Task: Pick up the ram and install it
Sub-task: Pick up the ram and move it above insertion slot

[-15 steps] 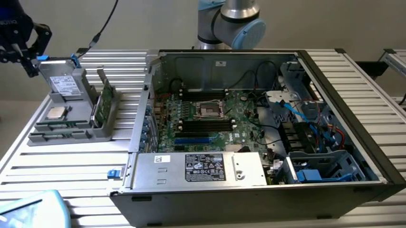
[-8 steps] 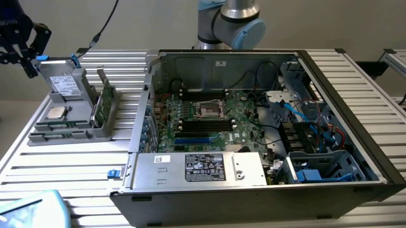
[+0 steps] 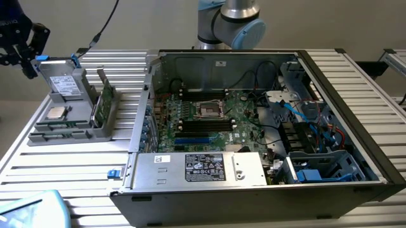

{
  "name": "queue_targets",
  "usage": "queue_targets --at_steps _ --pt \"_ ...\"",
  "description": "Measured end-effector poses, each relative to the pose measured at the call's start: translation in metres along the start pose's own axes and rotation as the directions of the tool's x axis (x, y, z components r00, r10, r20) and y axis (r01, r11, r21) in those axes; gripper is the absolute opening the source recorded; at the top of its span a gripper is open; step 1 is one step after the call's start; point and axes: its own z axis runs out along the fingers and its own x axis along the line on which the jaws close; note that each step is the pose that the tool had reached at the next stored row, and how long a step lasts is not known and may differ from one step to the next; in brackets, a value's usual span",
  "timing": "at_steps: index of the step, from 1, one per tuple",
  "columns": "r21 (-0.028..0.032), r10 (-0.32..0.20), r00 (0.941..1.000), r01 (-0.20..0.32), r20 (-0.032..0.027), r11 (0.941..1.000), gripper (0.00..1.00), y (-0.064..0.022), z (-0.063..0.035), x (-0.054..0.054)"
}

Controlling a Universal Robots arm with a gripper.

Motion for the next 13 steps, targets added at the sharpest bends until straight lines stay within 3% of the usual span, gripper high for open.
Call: queue_targets --at_steps 6,9,13 --pt "0.0034 -0.109 0.9940 0.109 -0.0071 0.9940 0.11 -0.0001 0.0007 -0.0001" --pt "0.0038 -0.163 0.9865 0.163 -0.0093 0.9866 0.11 -0.0001 0.0013 -0.0001" --pt "0.0043 -0.235 0.9720 0.235 -0.0128 0.9720 0.11 -0.0002 0.0018 -0.0001"
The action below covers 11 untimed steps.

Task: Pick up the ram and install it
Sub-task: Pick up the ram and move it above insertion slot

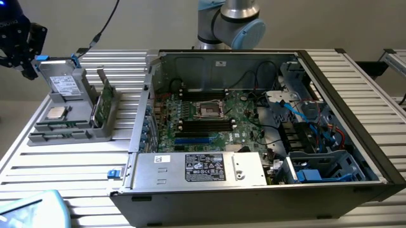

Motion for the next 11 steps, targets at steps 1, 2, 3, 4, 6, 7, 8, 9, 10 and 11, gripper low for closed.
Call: queue_targets --at_steps 1,2,3,4,6,7,8,9,10,11 --pt "0.0004 -0.018 0.9998 0.018 -0.0010 0.9998 0.11 0.0000 0.0002 0.0000" --pt "0.0009 -0.036 0.9993 0.036 -0.0020 0.9993 0.11 0.0000 0.0003 0.0000" --pt "0.0013 -0.055 0.9985 0.055 -0.0029 0.9985 0.11 -0.0001 0.0006 0.0000" --pt "0.0017 -0.072 0.9974 0.072 -0.0039 0.9974 0.11 -0.0001 0.0008 0.0000" --pt "0.0024 -0.109 0.9940 0.109 -0.0060 0.9940 0.11 -0.0001 0.0012 -0.0001" --pt "0.0027 -0.127 0.9919 0.127 -0.0070 0.9919 0.11 -0.0002 0.0014 -0.0001" --pt "0.0030 -0.145 0.9894 0.145 -0.0080 0.9894 0.11 -0.0002 0.0016 -0.0001" --pt "0.0034 -0.163 0.9865 0.163 -0.0091 0.9866 0.11 -0.0002 0.0018 -0.0001" --pt "0.0036 -0.181 0.9834 0.181 -0.0102 0.9835 0.11 -0.0002 0.0020 -0.0001" --pt "0.0039 -0.199 0.9800 0.199 -0.0113 0.9800 0.11 -0.0003 0.0022 -0.0001"
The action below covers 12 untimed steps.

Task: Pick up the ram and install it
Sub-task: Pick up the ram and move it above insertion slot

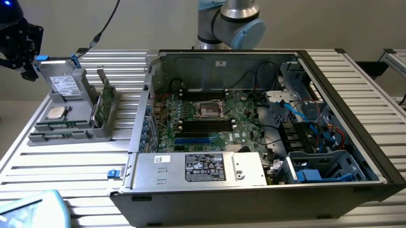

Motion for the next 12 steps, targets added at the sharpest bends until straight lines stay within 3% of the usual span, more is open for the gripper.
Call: queue_targets --at_steps 6,12 --pt "0.0031 -0.110 0.9939 0.110 -0.0089 0.9939 0.11 -0.0001 0.0014 -0.0001" --pt "0.0053 -0.217 0.9761 0.217 -0.0189 0.9762 0.11 -0.0003 0.0030 -0.0001"
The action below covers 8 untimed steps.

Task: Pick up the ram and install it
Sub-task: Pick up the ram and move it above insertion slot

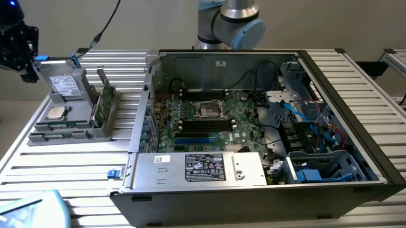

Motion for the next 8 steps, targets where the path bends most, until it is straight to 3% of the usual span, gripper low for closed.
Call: queue_targets --at_steps 4,8 --pt "0.0022 -0.073 0.9973 0.073 -0.0054 0.9973 0.11 -0.0001 0.0011 0.0000" --pt "0.0041 -0.146 0.9893 0.146 -0.0068 0.9893 0.11 -0.0002 0.0026 -0.0001"
